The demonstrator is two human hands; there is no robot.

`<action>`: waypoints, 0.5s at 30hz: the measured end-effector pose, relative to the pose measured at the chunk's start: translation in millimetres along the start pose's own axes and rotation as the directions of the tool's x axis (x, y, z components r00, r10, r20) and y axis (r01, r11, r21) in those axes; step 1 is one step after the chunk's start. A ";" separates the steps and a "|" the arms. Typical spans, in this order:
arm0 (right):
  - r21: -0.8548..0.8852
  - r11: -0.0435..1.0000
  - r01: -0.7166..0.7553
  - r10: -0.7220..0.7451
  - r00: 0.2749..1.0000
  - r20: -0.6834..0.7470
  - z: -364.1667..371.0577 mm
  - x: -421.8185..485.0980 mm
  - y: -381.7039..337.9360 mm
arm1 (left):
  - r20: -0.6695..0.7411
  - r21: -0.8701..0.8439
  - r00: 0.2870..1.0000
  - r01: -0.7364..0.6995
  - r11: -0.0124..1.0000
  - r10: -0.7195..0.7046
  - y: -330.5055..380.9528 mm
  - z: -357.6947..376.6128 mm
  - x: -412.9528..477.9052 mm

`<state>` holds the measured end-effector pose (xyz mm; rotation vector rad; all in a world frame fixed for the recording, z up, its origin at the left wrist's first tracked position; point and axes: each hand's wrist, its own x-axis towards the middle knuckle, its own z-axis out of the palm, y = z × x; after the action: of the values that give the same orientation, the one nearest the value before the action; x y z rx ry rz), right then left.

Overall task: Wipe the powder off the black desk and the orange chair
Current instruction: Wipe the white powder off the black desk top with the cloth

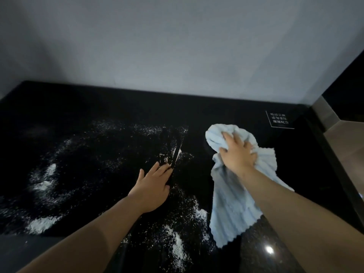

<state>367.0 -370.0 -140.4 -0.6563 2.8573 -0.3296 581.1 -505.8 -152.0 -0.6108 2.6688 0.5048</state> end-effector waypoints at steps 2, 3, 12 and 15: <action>-0.057 0.994 0.092 -0.087 0.992 0.088 7.4 -4.3 -14.7 | -0.025 -0.027 0.999 0.028 0.999 -0.029 -0.1 4.7 -2.2; -0.073 0.982 0.175 -0.167 0.980 0.105 14.0 -16.3 -20.1 | -0.037 -0.053 0.998 0.046 0.998 -0.048 -0.5 5.5 -2.8; 0.051 0.941 0.335 -0.338 0.940 0.055 2.2 -39.9 19.4 | -0.041 -0.197 0.996 0.071 0.978 -0.081 0.6 6.9 -20.4; -0.075 0.981 0.177 -0.170 0.981 0.090 5.4 -49.1 21.7 | -0.037 -0.177 0.996 0.069 0.982 -0.077 6.6 11.1 -29.3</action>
<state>402.8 -329.9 -144.5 -0.9161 2.7524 -0.2042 605.5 -485.5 -147.9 -0.7755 2.6493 0.7188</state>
